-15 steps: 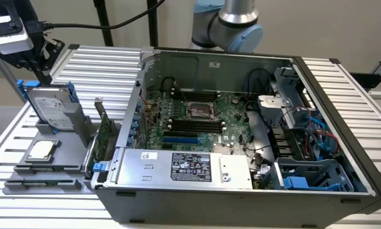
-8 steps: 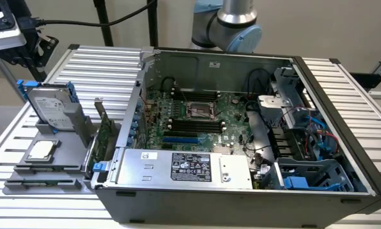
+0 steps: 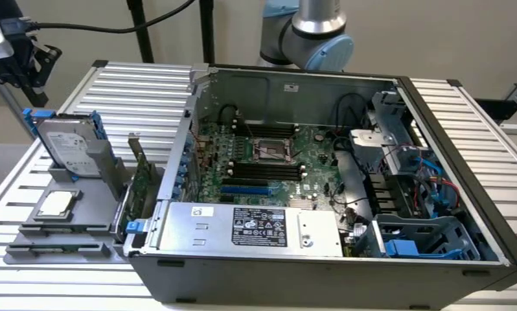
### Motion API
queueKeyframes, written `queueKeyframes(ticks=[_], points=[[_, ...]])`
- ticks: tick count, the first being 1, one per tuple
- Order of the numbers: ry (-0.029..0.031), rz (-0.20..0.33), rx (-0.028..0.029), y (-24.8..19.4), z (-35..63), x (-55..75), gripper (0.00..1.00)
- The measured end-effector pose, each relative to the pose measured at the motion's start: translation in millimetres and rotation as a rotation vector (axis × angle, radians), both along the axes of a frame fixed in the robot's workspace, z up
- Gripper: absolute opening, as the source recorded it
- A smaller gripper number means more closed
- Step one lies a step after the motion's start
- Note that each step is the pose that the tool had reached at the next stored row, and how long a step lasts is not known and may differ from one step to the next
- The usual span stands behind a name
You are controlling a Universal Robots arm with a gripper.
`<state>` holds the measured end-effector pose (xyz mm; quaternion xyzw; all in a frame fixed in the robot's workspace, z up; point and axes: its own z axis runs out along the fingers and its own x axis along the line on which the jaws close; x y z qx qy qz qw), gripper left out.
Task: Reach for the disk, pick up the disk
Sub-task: 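Pick up the disk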
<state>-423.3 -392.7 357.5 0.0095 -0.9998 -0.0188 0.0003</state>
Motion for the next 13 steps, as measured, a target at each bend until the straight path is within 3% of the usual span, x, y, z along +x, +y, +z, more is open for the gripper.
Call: queueKeyframes(ticks=[6, 13], points=[[-0.0001, 0.000, 0.0001, 3.5, 0.0, -4.1, 0.11], [0.0000, 0.000, 0.0000, 3.7, 0.0, -4.1, 0.11]])
